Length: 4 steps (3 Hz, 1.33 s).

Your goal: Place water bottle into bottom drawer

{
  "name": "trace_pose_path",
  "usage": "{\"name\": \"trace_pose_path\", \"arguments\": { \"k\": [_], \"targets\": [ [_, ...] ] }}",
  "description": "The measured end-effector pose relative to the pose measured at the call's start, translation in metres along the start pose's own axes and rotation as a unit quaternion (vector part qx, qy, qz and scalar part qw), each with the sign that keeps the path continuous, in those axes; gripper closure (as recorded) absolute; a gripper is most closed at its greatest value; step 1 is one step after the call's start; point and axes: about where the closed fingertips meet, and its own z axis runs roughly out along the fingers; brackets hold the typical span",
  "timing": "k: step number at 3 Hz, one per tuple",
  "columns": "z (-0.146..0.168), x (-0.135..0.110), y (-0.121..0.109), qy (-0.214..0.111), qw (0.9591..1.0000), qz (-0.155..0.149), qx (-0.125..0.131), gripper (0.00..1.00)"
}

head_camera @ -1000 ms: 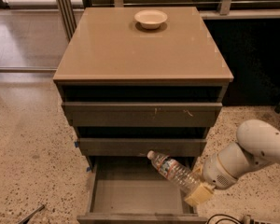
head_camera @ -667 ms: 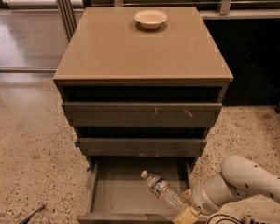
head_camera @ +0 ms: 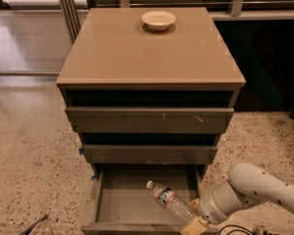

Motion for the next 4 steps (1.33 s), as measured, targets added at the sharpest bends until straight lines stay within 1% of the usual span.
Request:
{"name": "trace_pose_path", "arguments": {
  "k": [1, 2, 3, 4],
  "targets": [
    [0.038, 0.003, -0.033, 0.004, 0.9990, -0.028, -0.034, 1.00],
    [0.075, 0.002, -0.066, 0.004, 0.9976, -0.054, -0.044, 1.00],
    [0.111, 0.013, -0.083, 0.011, 0.9977, -0.064, -0.018, 1.00],
    [0.111, 0.004, -0.102, -0.003, 0.9975, -0.069, 0.018, 1.00]
  ]
}}
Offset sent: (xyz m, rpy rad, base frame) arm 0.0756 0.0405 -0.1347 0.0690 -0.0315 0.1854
